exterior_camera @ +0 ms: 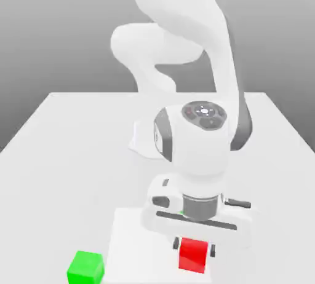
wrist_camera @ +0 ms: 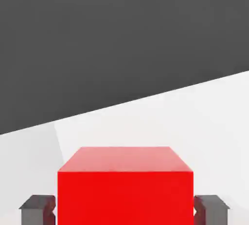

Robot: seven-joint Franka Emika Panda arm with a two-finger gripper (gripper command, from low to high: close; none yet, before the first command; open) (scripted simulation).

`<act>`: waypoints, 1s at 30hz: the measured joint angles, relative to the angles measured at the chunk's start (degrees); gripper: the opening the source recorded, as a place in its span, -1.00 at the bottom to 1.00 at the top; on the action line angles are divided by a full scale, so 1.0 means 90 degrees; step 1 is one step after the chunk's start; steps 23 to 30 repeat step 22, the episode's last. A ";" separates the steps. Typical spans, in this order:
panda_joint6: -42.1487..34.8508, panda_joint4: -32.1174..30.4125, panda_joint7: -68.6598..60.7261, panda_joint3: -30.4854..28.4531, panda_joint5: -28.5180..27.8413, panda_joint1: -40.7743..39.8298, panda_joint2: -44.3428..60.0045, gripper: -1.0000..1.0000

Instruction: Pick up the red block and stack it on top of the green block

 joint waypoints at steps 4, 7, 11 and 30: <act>-0.0089 -0.0019 -0.0030 0.0038 0.0045 -0.0029 -0.0108 -1.00; -0.0607 -0.0118 -0.0224 0.0190 0.0304 -0.0128 -0.0729 -1.00; -0.1232 0.0164 -0.0408 -0.0173 0.0616 -0.0642 -0.1080 -1.00; -0.1000 0.0841 -0.0604 -0.0933 0.1012 -0.1540 -0.0179 1.00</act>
